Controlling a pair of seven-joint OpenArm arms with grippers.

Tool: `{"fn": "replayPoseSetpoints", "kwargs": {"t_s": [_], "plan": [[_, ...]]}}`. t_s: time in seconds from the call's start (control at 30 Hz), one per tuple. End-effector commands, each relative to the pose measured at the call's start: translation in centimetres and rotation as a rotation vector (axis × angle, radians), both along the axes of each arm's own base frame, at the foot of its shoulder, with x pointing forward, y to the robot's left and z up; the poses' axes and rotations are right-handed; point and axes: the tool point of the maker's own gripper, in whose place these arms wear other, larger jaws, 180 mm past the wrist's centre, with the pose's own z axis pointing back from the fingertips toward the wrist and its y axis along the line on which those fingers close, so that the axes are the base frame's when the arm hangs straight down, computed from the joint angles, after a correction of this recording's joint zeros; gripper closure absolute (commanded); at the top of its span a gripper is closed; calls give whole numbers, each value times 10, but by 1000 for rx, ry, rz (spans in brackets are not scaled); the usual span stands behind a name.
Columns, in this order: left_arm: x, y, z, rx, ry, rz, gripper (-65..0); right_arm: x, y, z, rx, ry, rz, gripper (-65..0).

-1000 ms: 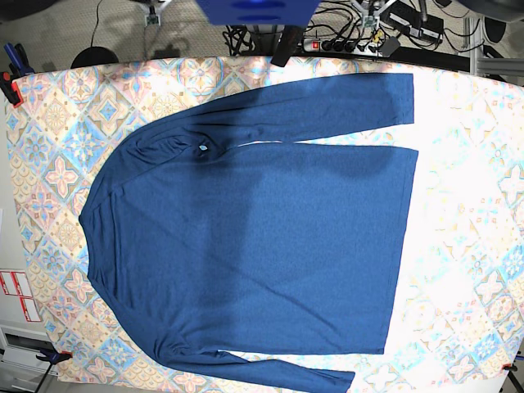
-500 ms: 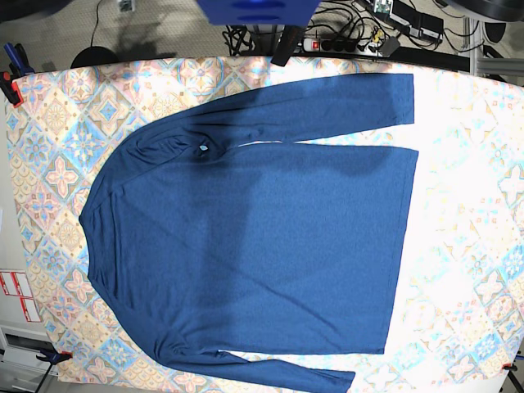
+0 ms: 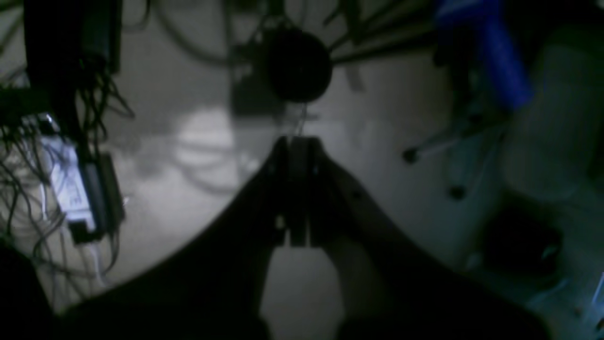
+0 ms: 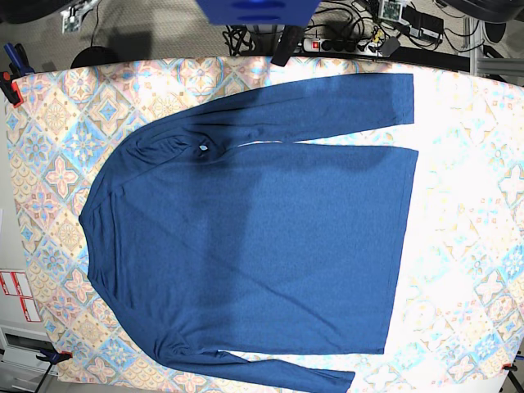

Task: Fold the T-shirt properly

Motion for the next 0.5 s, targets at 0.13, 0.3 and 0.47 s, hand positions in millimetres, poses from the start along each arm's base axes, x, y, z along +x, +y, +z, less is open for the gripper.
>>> {"fn": "replayPoseSetpoints", "kwargs": {"t_s": [0.13, 0.3, 0.47], "plan": [[28, 19, 32, 38, -110, 32, 0, 40, 5, 41, -33, -87, 53, 0], [55, 55, 44, 2, -181, 209, -127, 69, 22, 65, -23, -144, 41, 0], [76, 94, 40, -46, -153, 401, -187, 91, 38, 70, 6, -175, 57, 0]]}}
